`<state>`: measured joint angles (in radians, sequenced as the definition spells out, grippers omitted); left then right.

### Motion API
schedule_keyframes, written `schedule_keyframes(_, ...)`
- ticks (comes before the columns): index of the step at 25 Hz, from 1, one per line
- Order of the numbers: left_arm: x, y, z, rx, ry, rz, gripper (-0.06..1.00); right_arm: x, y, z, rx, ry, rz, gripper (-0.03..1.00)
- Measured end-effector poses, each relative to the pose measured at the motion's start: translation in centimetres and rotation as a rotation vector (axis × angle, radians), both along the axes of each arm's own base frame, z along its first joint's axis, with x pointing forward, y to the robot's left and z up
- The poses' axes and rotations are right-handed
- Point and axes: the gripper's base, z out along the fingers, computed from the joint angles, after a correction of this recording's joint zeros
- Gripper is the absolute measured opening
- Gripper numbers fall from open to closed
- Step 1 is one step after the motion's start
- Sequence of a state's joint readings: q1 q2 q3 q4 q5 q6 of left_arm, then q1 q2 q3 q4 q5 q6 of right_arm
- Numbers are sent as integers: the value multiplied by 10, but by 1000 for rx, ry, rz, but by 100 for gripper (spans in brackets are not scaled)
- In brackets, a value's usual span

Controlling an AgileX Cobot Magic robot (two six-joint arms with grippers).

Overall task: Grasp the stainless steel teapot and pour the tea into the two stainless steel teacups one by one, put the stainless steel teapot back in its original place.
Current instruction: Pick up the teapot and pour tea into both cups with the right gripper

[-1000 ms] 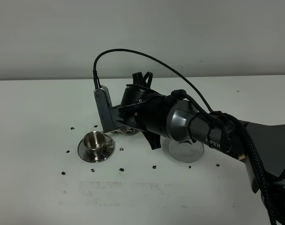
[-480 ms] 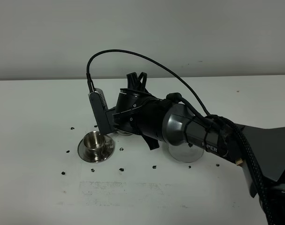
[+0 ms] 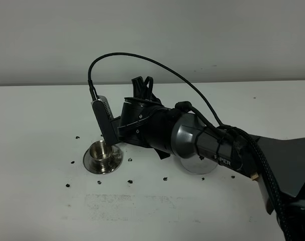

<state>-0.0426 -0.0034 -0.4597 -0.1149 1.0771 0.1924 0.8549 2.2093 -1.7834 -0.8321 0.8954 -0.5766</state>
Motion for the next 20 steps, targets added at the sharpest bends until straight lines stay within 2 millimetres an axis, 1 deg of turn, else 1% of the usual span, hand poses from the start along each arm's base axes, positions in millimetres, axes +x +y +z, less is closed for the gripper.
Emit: schedule_keyframes(20, 0, 0, 0, 0, 0, 0, 31, 1, 1, 2, -38, -27, 33, 20)
